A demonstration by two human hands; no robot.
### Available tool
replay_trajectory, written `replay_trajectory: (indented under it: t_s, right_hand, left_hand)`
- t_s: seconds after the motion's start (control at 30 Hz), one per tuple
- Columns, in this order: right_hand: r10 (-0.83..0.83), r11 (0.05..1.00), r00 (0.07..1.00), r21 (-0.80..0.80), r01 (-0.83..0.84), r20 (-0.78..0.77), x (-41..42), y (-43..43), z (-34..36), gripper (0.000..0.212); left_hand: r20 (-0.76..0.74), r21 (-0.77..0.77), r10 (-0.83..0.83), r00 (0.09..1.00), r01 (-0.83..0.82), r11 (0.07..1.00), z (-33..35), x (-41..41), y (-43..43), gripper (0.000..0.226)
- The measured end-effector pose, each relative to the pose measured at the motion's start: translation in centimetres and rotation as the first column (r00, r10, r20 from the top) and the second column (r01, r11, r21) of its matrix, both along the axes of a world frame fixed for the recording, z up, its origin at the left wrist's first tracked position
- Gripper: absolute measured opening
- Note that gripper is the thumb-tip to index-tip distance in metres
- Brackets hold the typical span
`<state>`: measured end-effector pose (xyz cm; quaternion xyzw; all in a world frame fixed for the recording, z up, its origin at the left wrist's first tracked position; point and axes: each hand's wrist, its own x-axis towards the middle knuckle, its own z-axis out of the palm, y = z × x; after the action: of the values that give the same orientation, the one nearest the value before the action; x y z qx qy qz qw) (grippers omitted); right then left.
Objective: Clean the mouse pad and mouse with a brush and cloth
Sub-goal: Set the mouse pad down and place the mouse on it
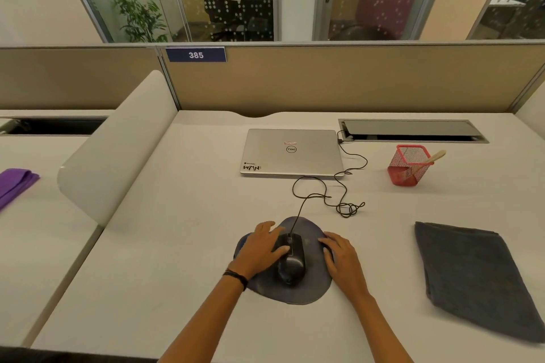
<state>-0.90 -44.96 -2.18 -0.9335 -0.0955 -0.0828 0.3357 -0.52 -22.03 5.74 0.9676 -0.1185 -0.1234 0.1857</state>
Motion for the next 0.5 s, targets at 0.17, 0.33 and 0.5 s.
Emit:
replay_trajectory:
  t_s: [0.17, 0.33, 0.5]
  right_hand:
    - [0.013, 1.000, 1.000, 0.028, -0.013, -0.020, -0.1, 0.0, 0.2, 0.034]
    - [0.012, 0.998, 0.999, 0.067, -0.008, -0.052, -0.1, 0.2, 1.0, 0.034]
    - [-0.008, 0.988, 0.996, 0.155, 0.021, -0.087, 0.9, 0.3, 1.4, 0.022]
  left_hand:
    - [-0.102, -0.050, -0.120, 0.987, 0.116, 0.992, -1.4, -1.4, 4.8, 0.105]
    - [-0.108, -0.085, -0.168, 0.980, 0.159, 0.984, -3.1, -2.5, 6.9, 0.107]
    - [-0.061, -0.112, -0.089, 0.994, 0.082, 0.990, -3.1, -2.5, 6.9, 0.099]
